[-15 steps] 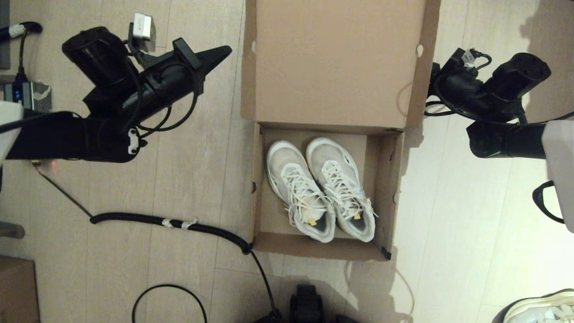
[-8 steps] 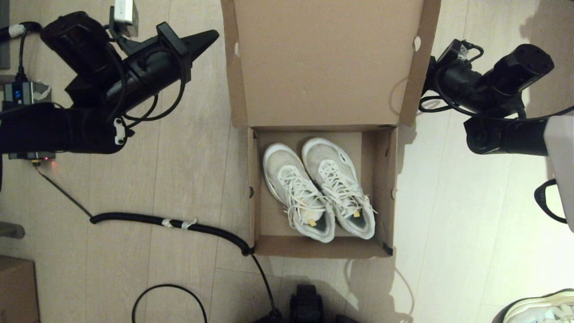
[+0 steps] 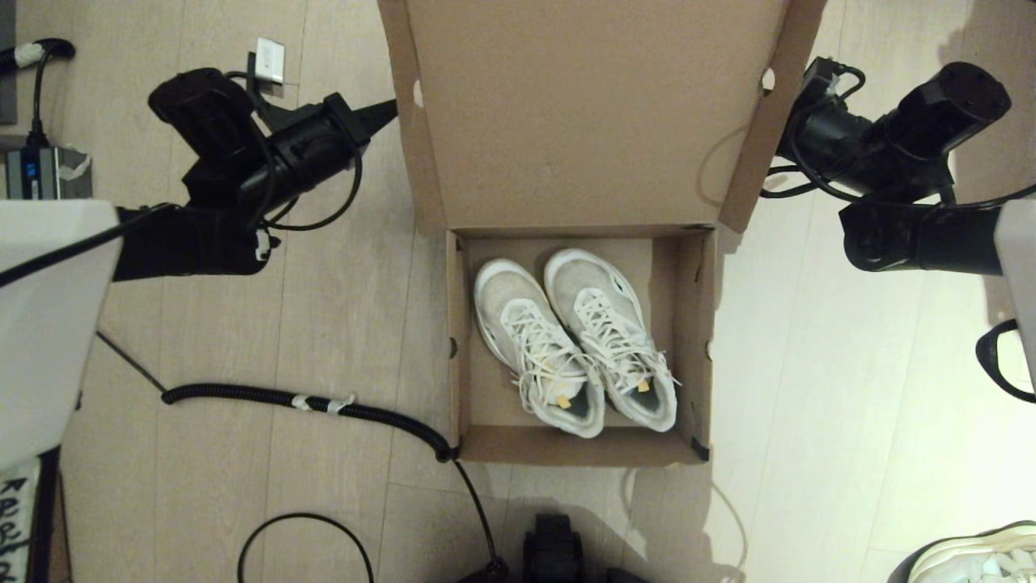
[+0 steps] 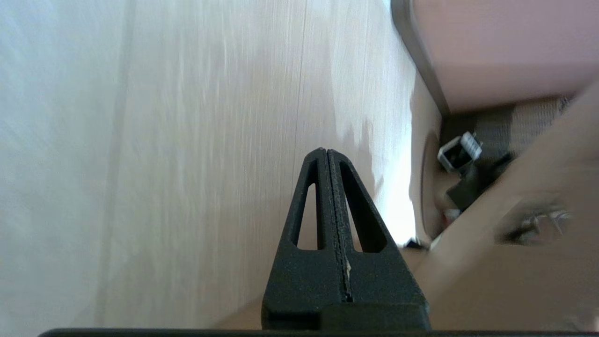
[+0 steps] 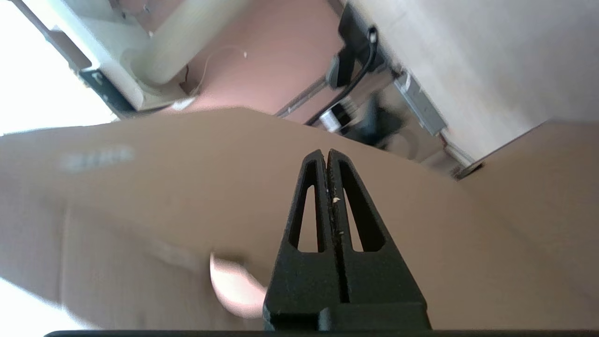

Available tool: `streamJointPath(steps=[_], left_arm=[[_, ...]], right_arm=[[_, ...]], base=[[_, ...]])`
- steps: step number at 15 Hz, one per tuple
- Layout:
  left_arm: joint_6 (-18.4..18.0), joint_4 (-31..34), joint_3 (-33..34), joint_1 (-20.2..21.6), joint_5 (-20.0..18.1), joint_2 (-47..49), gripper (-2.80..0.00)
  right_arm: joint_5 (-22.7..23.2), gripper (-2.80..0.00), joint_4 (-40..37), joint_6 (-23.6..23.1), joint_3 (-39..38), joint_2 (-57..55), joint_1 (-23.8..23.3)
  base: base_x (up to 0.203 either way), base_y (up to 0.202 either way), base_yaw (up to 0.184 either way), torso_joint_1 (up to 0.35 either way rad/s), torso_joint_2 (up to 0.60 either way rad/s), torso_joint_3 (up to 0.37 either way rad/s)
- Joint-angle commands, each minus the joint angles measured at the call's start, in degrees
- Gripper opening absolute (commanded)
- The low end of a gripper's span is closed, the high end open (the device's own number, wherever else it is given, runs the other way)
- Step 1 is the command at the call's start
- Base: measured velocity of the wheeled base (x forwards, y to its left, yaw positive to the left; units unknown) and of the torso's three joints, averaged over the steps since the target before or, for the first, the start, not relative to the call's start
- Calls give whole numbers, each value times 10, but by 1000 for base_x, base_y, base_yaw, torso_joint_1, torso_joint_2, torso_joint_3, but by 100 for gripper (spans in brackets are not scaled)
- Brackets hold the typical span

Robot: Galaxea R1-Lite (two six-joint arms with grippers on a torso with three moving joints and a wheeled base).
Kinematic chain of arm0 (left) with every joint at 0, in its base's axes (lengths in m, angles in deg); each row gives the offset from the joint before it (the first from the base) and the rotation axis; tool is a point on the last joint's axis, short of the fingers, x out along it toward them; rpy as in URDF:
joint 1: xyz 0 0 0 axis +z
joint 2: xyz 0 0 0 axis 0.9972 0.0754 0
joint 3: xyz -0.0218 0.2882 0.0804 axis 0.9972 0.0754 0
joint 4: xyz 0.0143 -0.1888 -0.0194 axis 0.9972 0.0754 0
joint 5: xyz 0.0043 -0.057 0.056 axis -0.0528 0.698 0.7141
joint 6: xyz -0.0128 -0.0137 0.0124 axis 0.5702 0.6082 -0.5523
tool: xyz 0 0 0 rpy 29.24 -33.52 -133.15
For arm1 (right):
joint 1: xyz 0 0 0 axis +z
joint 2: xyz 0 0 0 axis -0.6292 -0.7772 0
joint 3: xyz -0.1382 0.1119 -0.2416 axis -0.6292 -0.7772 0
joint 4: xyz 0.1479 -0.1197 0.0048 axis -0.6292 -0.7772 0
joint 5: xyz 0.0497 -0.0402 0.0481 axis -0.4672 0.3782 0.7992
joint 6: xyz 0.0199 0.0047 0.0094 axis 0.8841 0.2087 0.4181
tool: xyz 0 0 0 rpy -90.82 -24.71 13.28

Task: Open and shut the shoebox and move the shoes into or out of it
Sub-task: Close the shoe box

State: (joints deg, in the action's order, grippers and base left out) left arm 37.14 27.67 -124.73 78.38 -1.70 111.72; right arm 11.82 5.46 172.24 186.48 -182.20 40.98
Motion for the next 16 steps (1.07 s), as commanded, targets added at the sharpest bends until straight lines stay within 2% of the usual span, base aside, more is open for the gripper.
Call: streamJointPath(steps=[1,4,8,11,16], left_arm=[[16,-13,-6,-9,-3,23,-280],[85,-60,-7,-25,-3,7,-280],[170,-88,-7,-42,-4,-29,-280],[213,-110,-6,-55,-4,-48,-280],[313,-145,-4,-75,-1,-99,-280]], right_arm=[[6,-280,4,13,-8,18,3],[24,-280,4,21,-46,54,3],[44,-280,14,22,-115,100,3],[51,-280,24,22,-153,128,4],[67,-280,39,23,-218,175,4]], base=[[0,0,0,0,0,0],[0,0,0,0,0,0],[0,0,0,0,0,0],[0,0,0,0,0,0],[0,0,0,0,0,0]])
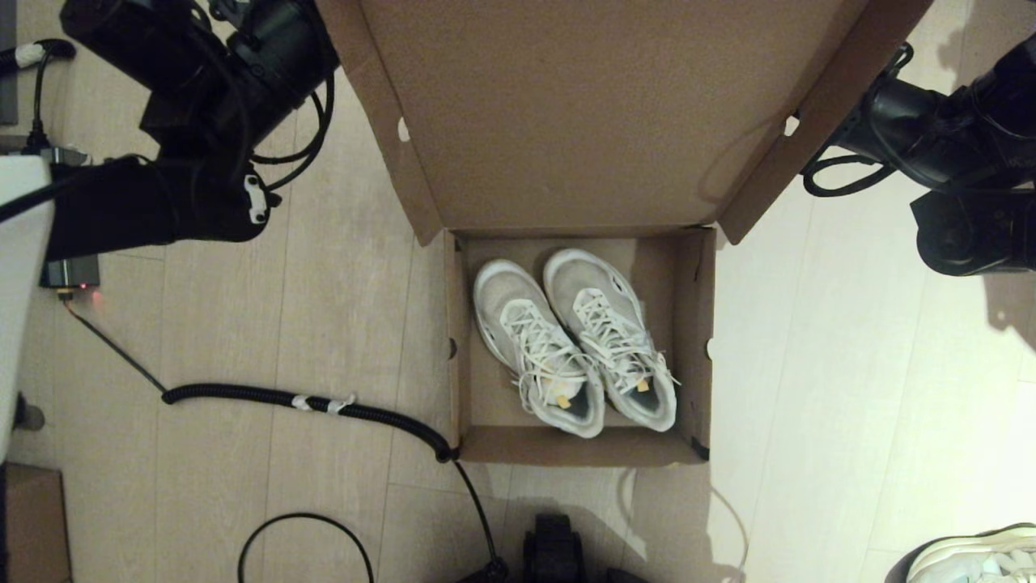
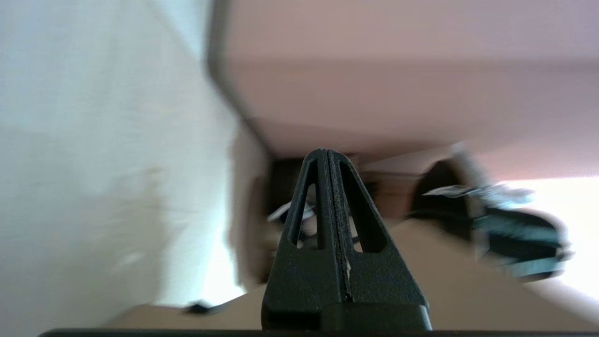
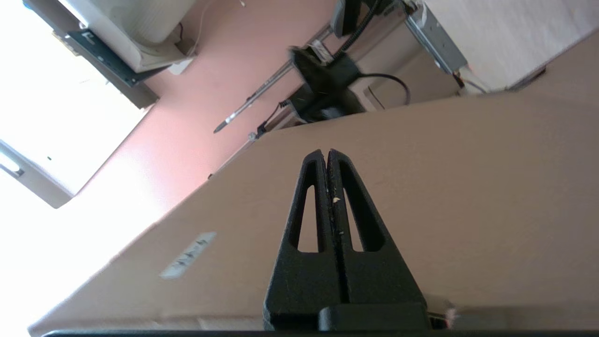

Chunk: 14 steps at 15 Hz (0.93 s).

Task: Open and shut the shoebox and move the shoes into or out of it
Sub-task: Close the shoe box

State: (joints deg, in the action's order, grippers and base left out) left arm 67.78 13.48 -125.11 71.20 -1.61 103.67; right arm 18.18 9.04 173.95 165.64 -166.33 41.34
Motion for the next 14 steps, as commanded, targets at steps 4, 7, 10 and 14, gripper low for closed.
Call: streamJointPath(steps=[4,7,10,14], left_arm=[[78,-40,33,-18,-2,-50,-280],[88,-66,114,-33,-2,-81,-280],[87,-106,238,-49,-6,-130,-280],[86,-151,364,-66,-21,-189,-280]], right_arm=[[15,-280,33,21,-76,50,1],[21,-280,41,22,-112,73,8],[30,-280,66,23,-166,90,16],[42,-280,98,27,-227,107,24]], base=[[0,0,0,0,0,0],[0,0,0,0,0,0],[0,0,0,0,0,0],[0,0,0,0,0,0]])
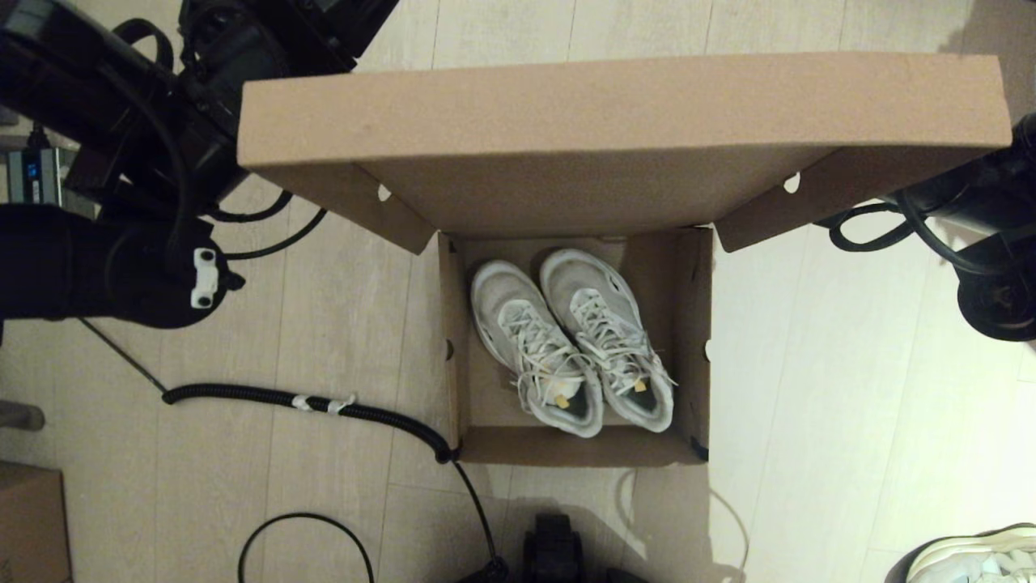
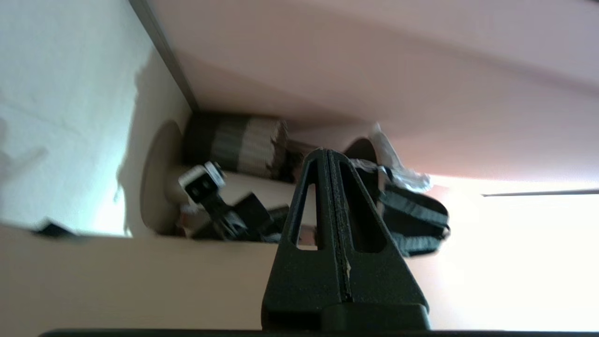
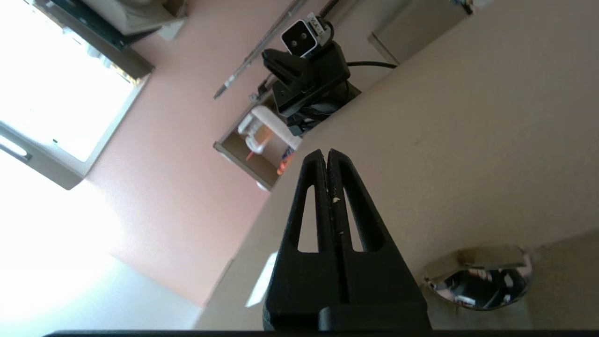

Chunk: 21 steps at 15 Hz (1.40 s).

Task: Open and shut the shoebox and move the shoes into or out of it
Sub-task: Close the shoe box

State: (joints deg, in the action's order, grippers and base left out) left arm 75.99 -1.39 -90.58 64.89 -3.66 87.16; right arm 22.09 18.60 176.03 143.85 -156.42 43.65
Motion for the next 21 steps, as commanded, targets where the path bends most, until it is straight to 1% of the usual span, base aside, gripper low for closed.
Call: streamJointPath(steps=[1,5,7,11,13,16,17,19,20,21], left_arm=[[4,-13,42,-8,-7,-32,-280],[3,-32,134,-40,-35,-57,-280],[2,-56,188,-66,-50,-63,-280],[1,-100,275,-122,-54,-63,-280],[1,-125,308,-140,-54,-58,-280],[0,-126,349,-158,-54,-61,-280],[-7,-126,366,-167,-54,-62,-280],[-48,-126,402,-189,-54,-61,-280],[-62,-126,415,-200,-54,-62,-280],[-66,-126,432,-208,-54,-64,-280]], right_arm=[[5,-280,12,7,-26,10,1],[5,-280,40,7,-75,16,1],[5,-280,48,6,-91,19,1],[2,-280,67,4,-132,30,0],[1,-280,91,3,-158,32,-1],[-2,-280,102,1,-184,33,-12],[-2,-280,102,1,-186,34,-24],[-3,-280,102,0,-192,40,-43],[-3,-280,102,0,-193,43,-55],[-3,-280,102,0,-192,44,-65]], base=[[0,0,0,0,0,0],[0,0,0,0,0,0],[0,0,0,0,0,0],[0,0,0,0,0,0],[0,0,0,0,0,0],[0,0,0,0,0,0],[0,0,0,0,0,0],[0,0,0,0,0,0],[0,0,0,0,0,0],[0,0,0,0,0,0]])
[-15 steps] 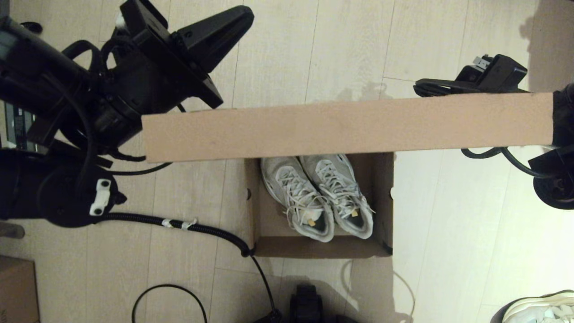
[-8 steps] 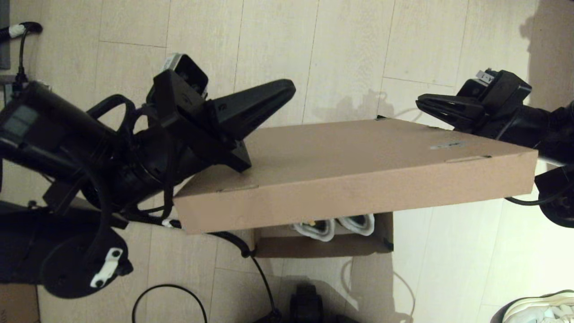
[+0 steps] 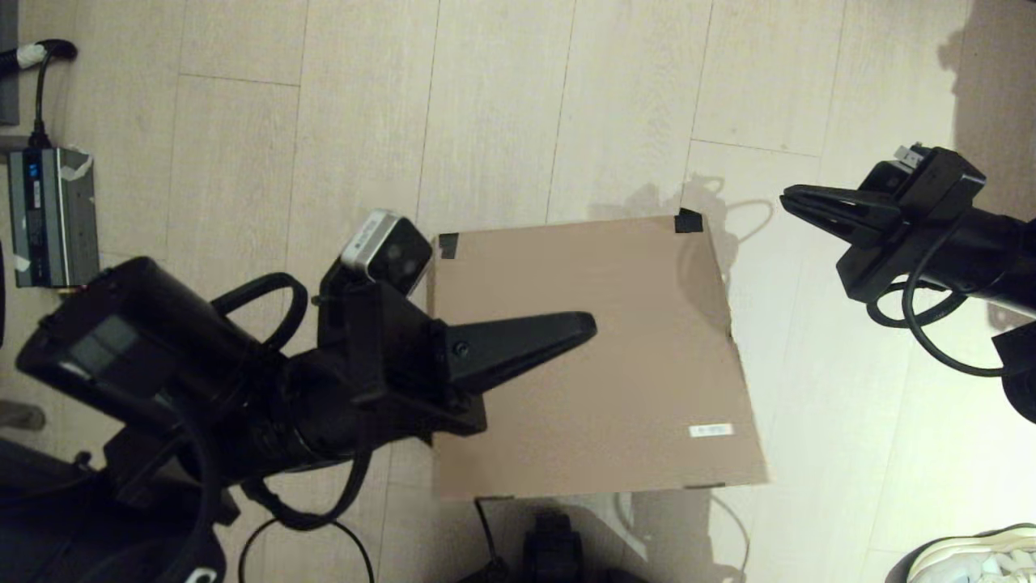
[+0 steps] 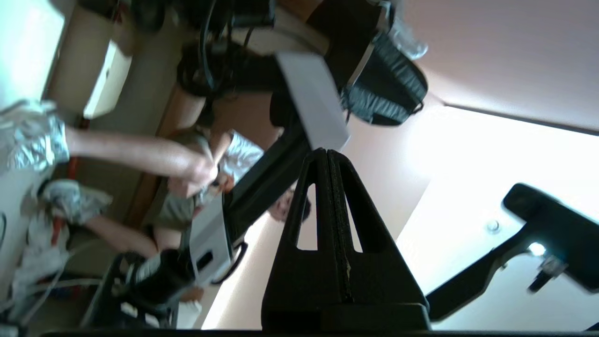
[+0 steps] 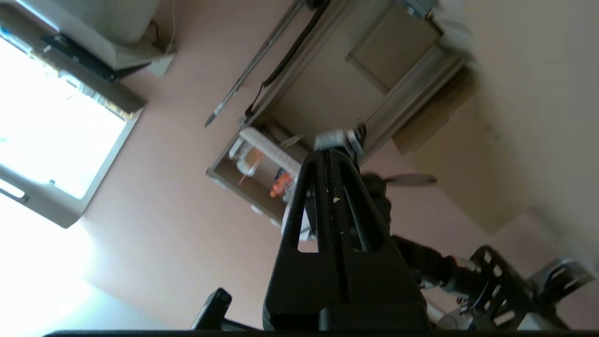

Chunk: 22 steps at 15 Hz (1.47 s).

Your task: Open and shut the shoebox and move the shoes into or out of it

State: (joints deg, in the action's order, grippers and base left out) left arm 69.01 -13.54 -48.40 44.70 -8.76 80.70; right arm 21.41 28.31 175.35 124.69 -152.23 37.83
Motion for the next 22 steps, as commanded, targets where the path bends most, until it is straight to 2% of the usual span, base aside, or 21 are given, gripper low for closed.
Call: streamJointPath(steps=[1,3,6,7,8,10,11,12,13,15,16,17,18,21,22], left_arm=[[2,-5,28,-12,-2,-1,-280],[-13,-5,42,-7,1,-11,-280],[-60,-5,-25,87,4,-23,-280],[-103,-4,-49,124,7,-24,-280],[-176,4,-60,151,9,-25,-280],[-356,51,-55,177,21,-26,-280],[-455,81,-44,183,43,-26,-280],[-535,106,-30,187,72,-27,-280],[-601,130,1,190,115,-28,-280],[-643,158,46,193,177,-27,-280],[-648,166,48,193,204,-26,-280],[-648,170,43,193,218,-28,-280],[-649,175,43,194,220,-29,-280],[-650,192,34,195,240,-17,-280],[-650,200,27,196,252,-4,-280]], right_arm=[[4,-280,5,6,1,4,-17],[4,-280,5,8,0,22,-31],[8,-280,5,-4,-1,43,-39],[9,-280,5,-39,-10,45,-38],[9,-280,5,-94,-32,45,-36],[6,-280,5,-253,-86,36,-24],[2,-280,5,-343,-116,30,-18],[-1,-280,5,-419,-141,23,-14],[-4,-280,5,-502,-161,17,-12],[-8,-280,-6,-630,-169,8,-10],[-19,-280,-27,-689,-166,-1,-9],[-58,-280,-56,-755,-158,-16,-7],[-136,-280,-88,-808,-150,-29,5],[-491,-280,-186,-954,-105,-57,76],[-597,-280,-231,-1032,-78,-64,98]], base=[[0,0,0,0,0,0],[0,0,0,0,0,0],[0,0,0,0,0,0],[0,0,0,0,0,0],[0,0,0,0,0,0],[0,0,0,0,0,0],[0,0,0,0,0,0],[0,0,0,0,0,0],[0,0,0,0,0,0],[0,0,0,0,0,0],[0,0,0,0,0,0],[0,0,0,0,0,0],[0,0,0,0,0,0],[0,0,0,0,0,0],[0,0,0,0,0,0]])
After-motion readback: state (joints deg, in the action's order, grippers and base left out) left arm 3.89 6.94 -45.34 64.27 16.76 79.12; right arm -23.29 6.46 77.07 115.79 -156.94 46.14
